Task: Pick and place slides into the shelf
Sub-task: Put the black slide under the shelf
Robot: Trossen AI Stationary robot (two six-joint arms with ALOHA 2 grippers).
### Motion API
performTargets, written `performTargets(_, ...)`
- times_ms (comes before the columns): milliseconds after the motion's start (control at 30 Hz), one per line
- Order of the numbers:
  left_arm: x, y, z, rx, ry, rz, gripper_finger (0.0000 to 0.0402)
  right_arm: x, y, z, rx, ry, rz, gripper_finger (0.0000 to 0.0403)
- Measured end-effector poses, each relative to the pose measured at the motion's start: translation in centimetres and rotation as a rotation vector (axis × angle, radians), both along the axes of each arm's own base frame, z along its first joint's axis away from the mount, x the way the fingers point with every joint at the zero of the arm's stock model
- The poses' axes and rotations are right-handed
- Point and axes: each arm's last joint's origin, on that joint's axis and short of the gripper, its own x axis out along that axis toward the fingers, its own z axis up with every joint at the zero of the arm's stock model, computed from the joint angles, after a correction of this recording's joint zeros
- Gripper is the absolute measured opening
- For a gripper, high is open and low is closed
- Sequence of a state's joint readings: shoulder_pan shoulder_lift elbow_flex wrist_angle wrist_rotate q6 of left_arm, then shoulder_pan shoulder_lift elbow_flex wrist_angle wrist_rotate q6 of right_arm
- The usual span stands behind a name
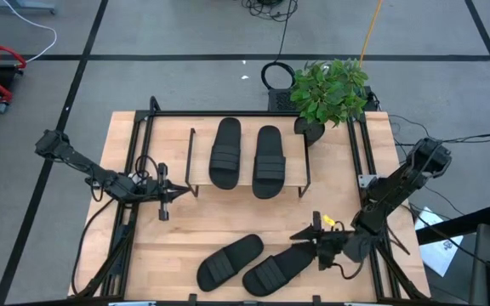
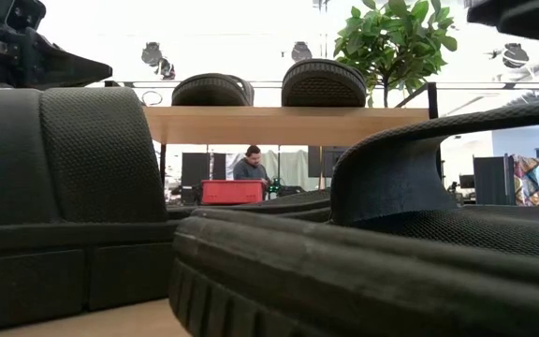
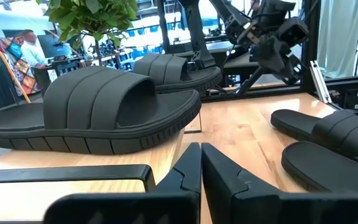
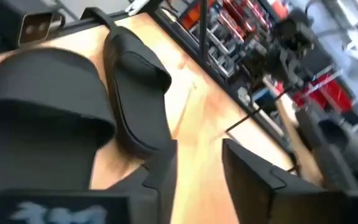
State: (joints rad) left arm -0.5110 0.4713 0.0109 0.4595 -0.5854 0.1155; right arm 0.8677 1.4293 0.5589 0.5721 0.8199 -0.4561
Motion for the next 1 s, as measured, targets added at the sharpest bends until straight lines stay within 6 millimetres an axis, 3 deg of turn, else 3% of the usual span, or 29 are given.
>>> performTargets(100, 0.0, 0.0, 0.0, -0.012, -0.002, 0.0, 0.0002, 0.2, 0.3, 0.0, 0.125, -0.03, -0.039, 0.0148)
performTargets(333, 0.0, 0.0, 0.1, -0.017, -0.008, 0.0, 0.0019, -0.4, 1.5, 2.8, 0.425, -0.11, 0.059, 0.0183)
performTargets(567, 0.0, 0.0, 0.1, -0.025, -0.009, -0.015, 0.0008, 1.3, 4.7, 3.7, 0.174, 0.025, -0.029, 0.0185)
performTargets(667, 0.0, 0.0, 0.1, -0.025, -0.009, -0.016, 0.0002, 2.0, 5.7, 4.0, 0.16, 0.07, -0.048, 0.0185)
performTargets(833, 0.0, 0.0, 0.1, -0.037, -0.009, -0.017, 0.0015, 2.5, 5.8, 5.0, 0.483, 0.079, -0.12, 0.0185)
performTargets(1000, 0.0, -0.1, 0.1, -0.038, -0.01, -0.018, 0.0019, 2.4, 6.1, 5.4, 0.805, 0.191, -0.063, 0.0185)
